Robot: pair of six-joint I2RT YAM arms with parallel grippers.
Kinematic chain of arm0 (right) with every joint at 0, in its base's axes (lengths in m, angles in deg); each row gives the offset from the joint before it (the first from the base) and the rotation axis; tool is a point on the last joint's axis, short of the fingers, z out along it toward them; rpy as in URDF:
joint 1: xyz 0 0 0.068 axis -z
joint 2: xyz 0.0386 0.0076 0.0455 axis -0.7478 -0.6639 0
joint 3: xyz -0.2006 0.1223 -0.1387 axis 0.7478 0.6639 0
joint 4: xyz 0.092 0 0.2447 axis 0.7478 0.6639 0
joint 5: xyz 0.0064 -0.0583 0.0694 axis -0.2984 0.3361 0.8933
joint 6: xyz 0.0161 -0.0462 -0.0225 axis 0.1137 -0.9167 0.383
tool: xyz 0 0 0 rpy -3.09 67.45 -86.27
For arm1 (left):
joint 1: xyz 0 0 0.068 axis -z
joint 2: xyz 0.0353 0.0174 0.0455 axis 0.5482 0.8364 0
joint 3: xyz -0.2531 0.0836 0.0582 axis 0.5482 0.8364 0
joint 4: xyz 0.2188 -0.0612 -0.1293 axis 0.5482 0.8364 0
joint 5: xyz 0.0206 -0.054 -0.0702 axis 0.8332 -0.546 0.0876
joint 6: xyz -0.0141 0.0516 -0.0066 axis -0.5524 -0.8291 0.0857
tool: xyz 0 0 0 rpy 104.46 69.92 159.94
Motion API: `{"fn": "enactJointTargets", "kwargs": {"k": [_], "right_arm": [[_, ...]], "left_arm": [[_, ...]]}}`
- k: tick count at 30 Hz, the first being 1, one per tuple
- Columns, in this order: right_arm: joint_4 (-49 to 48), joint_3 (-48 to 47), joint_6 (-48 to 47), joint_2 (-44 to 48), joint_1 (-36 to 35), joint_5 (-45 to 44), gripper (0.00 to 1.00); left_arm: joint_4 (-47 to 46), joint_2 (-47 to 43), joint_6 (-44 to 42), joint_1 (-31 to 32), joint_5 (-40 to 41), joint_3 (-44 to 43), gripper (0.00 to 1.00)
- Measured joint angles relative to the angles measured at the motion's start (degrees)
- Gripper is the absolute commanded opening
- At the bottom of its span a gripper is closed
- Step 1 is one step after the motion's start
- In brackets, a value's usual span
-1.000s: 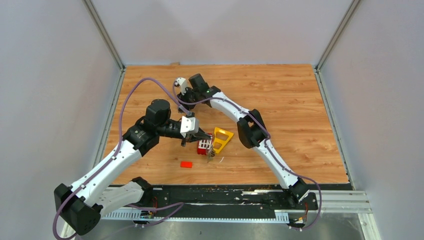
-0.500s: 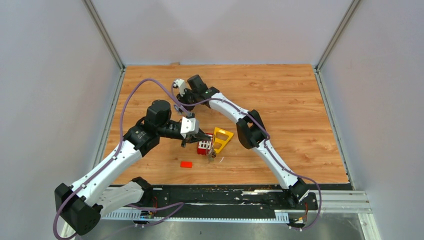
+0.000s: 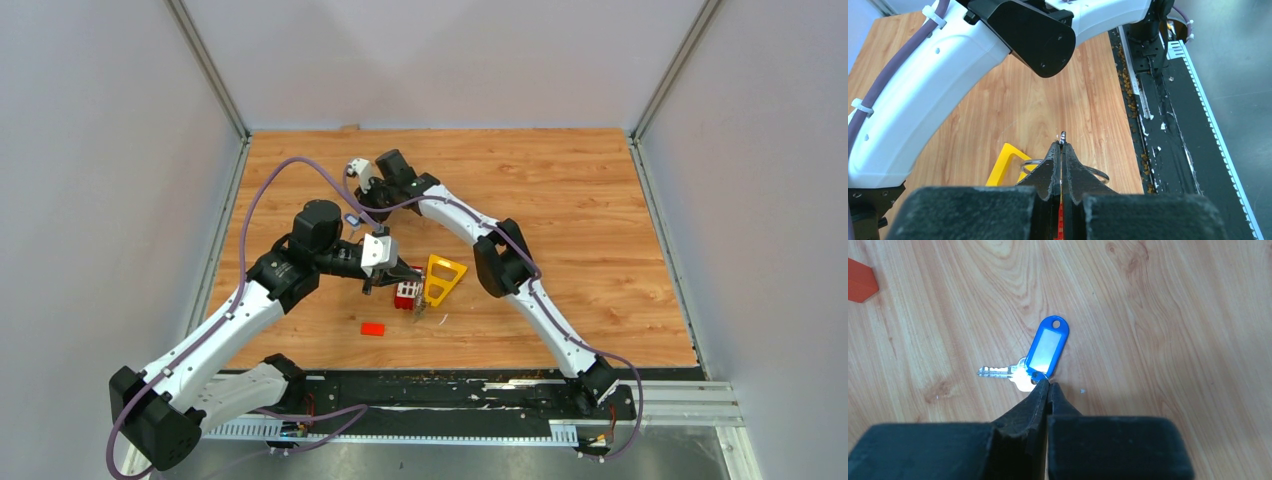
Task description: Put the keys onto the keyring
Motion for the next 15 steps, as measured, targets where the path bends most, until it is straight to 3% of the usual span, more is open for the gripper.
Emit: {"fn": "enactJointTargets", "kwargs": {"k": [8,15], "right_arm": [[2.75,7.02,-1.46,5.35,1.40,0.00,0.00],[3.74,19.50,-4.20,15.15,4.26,-0.02,0.00]], "left_arm": [[-0.02,0.00,0.00,0.00,-0.04,0.02,0.00],[-0.15,0.00,-0.02,0.00,-0.07,1.27,0.00]]}}
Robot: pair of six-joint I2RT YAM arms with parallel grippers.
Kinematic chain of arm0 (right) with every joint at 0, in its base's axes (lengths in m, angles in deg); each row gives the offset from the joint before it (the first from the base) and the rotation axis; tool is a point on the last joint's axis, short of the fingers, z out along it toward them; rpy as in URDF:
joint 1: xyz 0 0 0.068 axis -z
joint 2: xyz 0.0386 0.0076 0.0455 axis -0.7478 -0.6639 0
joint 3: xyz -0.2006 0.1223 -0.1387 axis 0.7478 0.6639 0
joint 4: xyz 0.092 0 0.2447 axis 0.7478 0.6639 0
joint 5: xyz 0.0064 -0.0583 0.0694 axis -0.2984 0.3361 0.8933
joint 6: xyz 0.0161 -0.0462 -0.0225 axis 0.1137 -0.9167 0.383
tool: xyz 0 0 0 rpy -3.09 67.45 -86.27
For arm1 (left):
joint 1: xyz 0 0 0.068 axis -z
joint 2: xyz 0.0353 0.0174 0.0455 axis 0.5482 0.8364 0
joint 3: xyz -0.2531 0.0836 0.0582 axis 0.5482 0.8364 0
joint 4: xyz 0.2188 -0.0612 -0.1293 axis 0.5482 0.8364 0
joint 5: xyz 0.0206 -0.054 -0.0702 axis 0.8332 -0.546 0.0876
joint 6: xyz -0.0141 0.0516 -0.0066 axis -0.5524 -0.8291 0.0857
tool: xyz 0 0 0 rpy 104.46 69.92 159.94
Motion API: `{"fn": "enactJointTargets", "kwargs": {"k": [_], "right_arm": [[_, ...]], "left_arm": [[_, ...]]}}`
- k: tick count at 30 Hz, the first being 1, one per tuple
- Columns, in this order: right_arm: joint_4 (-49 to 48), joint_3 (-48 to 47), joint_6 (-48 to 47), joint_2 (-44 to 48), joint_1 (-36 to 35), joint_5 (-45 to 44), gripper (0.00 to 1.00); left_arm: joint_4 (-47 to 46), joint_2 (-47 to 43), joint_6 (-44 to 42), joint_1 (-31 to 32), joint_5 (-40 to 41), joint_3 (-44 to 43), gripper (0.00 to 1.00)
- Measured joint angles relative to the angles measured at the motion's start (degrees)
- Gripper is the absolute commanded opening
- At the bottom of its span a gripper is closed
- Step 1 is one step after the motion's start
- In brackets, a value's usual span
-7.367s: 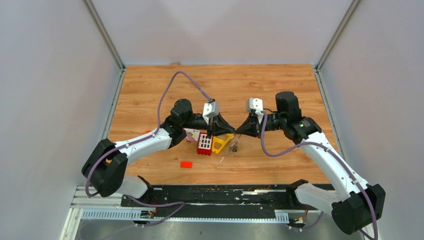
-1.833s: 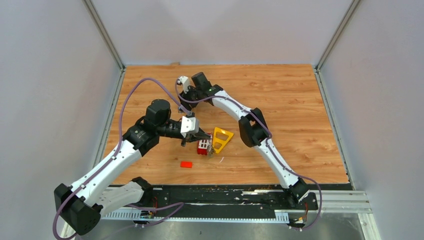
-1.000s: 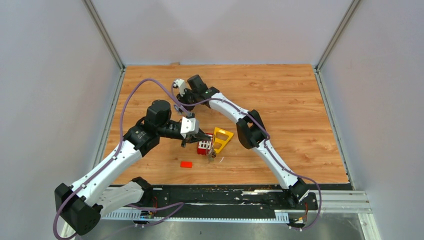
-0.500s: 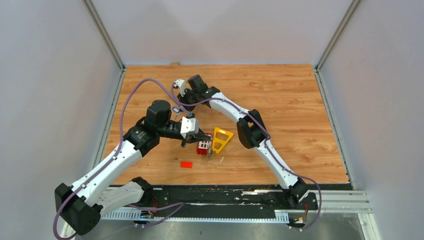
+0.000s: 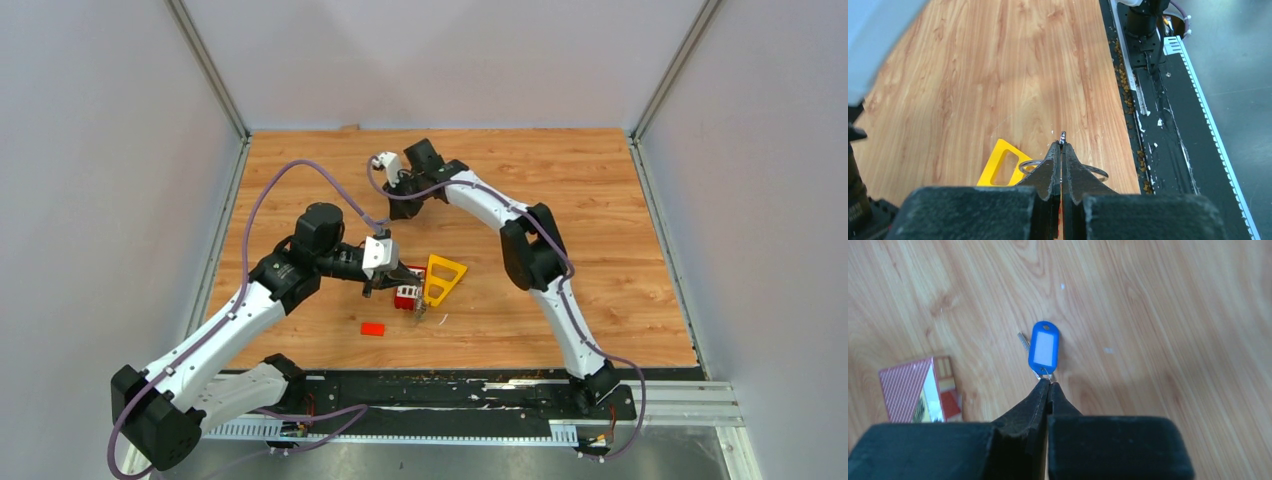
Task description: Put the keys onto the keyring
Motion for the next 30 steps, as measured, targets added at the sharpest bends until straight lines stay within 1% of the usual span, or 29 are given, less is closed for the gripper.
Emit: {"fn": "enactJointTargets", "kwargs": {"k": [12,20,25,30], "right_arm": [[-2.97,29.18,-7.28,25.77,7.72,0.28,0.00],[-4.26,47.58,-13.22,42.93,13.03,-1.31,0.00],[-3.34,58.84,-17.00,52.78,14.05,-3.96,0.00],[-1.84,68.00,-20.35,62.51,14.05,-6.01,0.00]], "left_arm": [[-0.39,0.13,0.02,0.00,0.02,0.59,0.00],[-0.42,1.55,0.02,0.00,0.00,0.59,0.00],[-0.39,1.88,0.02,0.00,0.00,0.59,0.00],[-0.44,1.88,0.02,0.00,0.00,0.59,0.00]]}}
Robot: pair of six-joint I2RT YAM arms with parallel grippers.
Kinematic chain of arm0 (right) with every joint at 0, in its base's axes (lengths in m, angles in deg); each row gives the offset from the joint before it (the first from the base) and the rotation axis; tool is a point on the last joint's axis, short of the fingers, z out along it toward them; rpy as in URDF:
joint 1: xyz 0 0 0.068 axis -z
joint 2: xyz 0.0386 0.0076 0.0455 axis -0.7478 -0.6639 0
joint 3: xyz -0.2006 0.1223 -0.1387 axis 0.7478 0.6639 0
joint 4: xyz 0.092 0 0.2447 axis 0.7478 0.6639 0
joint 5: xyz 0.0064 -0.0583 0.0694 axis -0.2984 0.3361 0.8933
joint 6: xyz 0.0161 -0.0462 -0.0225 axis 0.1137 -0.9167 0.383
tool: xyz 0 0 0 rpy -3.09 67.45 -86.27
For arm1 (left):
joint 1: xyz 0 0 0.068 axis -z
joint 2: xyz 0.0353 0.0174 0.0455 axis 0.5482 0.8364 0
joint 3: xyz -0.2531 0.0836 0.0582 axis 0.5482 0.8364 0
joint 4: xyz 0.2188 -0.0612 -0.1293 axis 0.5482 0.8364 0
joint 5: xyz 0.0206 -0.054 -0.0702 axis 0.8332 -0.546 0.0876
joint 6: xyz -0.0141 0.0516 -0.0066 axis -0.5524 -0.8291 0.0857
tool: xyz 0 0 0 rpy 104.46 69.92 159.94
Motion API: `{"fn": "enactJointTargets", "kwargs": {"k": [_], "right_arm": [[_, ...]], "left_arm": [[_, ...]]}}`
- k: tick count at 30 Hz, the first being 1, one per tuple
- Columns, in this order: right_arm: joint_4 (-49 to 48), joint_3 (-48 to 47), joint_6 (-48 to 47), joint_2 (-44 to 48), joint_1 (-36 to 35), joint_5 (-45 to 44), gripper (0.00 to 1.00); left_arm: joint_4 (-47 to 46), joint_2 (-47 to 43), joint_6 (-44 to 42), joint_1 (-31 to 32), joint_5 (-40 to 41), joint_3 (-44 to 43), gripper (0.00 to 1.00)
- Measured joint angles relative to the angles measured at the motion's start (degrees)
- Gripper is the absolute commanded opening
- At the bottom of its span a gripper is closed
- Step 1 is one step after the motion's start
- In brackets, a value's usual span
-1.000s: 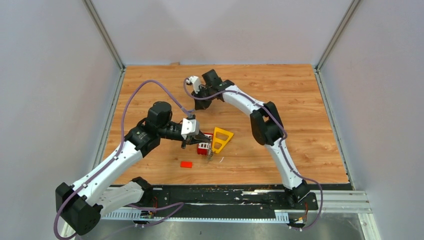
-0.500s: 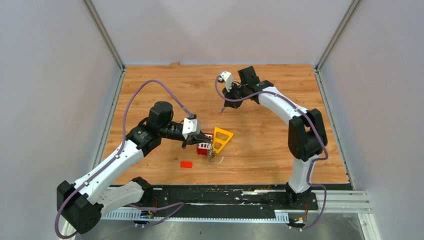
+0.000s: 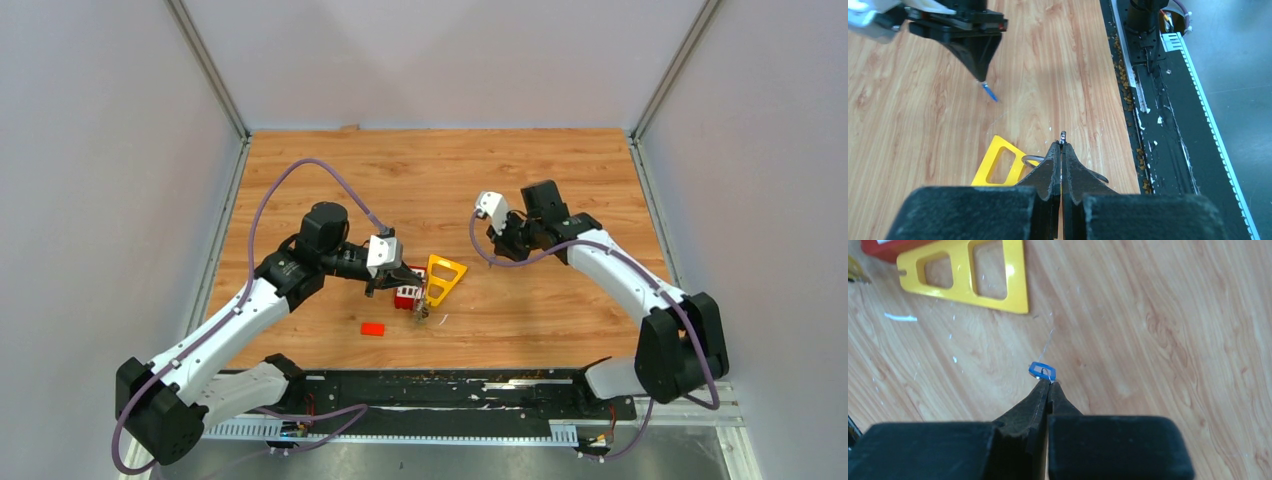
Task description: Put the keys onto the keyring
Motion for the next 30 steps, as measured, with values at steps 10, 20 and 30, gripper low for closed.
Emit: {"fn": "enactJointTargets", "kwargs": {"k": [10,20,30], "right_arm": [[0.50,9.88,-2.54,5.73,-0.04,-3.15,0.00],[-0.52,11.43,-2.67,6.43,-0.15,-5.62,0.00],[-0.70,11.41,-2.43,3.54,-2.40,-6.36,0.01]], "left_arm": [[-1.64,0.07,0.09,0.00,0.02,1.05,0.00],[-2.64,0.09,0.70,0.00,0.04,1.31,0.00],[-2.91,0.44,1.14,0.00,0.04,1.42,0.00]]}}
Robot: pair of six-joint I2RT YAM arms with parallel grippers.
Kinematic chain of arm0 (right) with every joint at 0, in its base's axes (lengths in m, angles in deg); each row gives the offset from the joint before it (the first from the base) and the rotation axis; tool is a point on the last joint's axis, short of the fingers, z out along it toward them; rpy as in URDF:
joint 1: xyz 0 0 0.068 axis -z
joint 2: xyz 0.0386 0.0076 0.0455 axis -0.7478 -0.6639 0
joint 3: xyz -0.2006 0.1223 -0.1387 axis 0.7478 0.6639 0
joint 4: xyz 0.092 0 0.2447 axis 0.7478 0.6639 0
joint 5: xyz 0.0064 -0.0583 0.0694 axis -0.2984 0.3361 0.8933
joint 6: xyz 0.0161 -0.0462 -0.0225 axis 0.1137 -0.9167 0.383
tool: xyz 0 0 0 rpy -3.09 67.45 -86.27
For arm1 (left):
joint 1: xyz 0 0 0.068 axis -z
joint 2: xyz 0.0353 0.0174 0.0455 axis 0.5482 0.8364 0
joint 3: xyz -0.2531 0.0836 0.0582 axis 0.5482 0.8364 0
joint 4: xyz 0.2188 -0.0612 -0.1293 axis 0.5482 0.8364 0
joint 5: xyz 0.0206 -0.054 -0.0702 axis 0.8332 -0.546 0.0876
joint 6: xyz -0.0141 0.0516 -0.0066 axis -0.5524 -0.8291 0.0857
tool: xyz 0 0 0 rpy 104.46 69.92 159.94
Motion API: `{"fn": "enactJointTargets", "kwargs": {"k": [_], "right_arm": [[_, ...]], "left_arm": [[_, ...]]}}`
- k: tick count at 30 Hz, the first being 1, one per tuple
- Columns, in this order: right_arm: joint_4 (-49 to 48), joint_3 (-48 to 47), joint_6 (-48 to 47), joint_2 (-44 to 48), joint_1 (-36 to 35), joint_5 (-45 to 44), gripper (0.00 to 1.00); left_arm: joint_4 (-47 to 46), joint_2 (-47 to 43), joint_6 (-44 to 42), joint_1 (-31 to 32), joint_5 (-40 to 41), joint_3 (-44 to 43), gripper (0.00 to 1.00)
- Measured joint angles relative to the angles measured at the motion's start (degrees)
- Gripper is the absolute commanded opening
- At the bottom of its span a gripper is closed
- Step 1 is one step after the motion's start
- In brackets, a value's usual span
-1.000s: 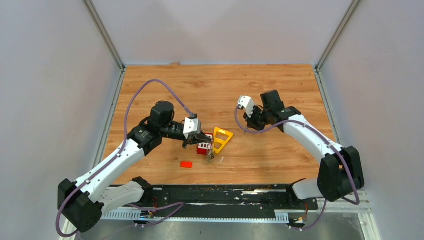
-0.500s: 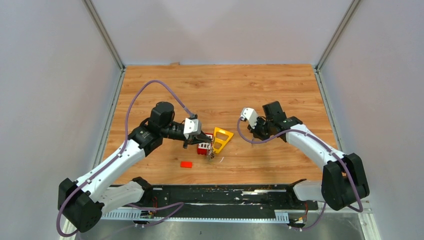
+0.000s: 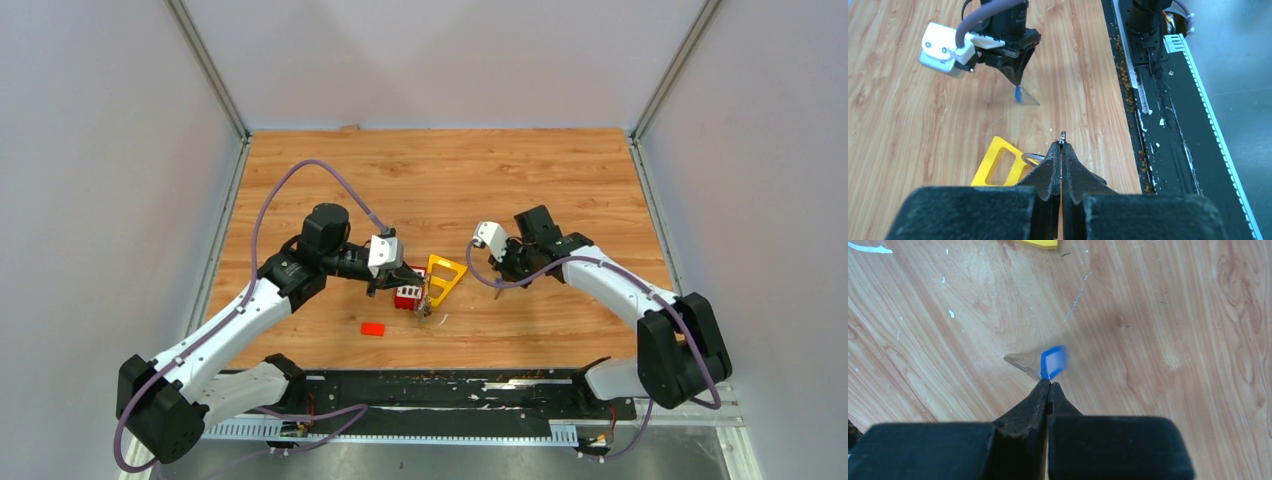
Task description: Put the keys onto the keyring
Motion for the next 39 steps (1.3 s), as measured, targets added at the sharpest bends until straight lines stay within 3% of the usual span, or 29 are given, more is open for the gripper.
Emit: {"fn": "enactJointTargets", "kwargs": {"k": [18,24,39], "right_arm": [[1.11,-1.92,-0.02,-2.97,-0.59,-1.33,0.30],[2.97,-2.80,-2.75,-5.46,0.74,-1.18,0.44],[8.72,-5.86,-25.64,-10.40,2.08,0.57,0.47]], "left_arm": [[0.00,0.00,0.02,0.00,-0.44,0.07,0.00],[0.02,0.00,0.00,0.00,-0.98,0.17,0.00],[0.50,0.00,-1.33,0.00,-2.60,0.17,0.00]]}}
